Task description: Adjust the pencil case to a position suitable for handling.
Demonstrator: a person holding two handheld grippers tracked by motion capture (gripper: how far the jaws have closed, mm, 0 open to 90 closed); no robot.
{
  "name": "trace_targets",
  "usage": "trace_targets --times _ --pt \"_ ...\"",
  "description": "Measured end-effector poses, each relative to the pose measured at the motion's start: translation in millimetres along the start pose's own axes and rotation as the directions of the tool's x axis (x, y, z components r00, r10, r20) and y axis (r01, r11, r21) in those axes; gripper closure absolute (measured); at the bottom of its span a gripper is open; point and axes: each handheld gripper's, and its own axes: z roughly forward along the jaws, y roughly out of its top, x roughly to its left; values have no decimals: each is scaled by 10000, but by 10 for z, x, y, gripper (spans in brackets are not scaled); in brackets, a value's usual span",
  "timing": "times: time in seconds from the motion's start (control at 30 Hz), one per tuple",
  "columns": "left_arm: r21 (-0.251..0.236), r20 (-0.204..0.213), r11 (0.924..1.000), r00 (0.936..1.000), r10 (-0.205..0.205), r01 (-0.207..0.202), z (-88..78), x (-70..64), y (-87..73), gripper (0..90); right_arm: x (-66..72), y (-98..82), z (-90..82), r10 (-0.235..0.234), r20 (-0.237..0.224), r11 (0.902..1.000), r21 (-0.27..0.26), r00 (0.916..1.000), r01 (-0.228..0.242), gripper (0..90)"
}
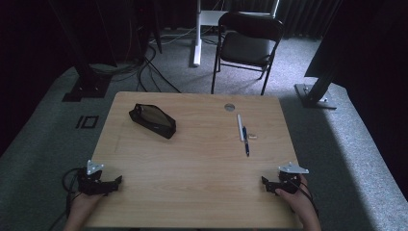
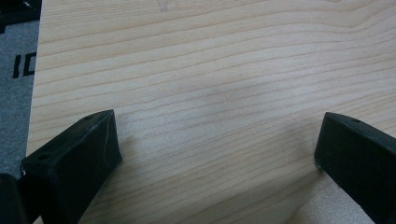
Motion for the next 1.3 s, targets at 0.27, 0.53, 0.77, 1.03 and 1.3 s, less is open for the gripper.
trace_targets --times 0.27,0.53,0.77,1.03,1.3 --pt "6 3 10000 10000 -1 1 0 0 1 3 1 1 -1 9 18 10000 -4 10000 -9 111" --pt "7 5 10000 10000 -2 2 0 0 1 3 8 14 6 133 -46 9999 -33 9999 -133 112" --pt "6 0 10000 10000 3 -3 0 0 1 3 35 96 15 174 -145 9996 -209 9997 -177 113" --pt "6 2 10000 10000 0 0 0 0 1 3 69 187 28 160 -204 9990 -403 9997 -168 113" --pt "1 2 10000 10000 3 -3 0 0 0 3 156 303 90 -8 -380 9983 -583 9993 -14 113"
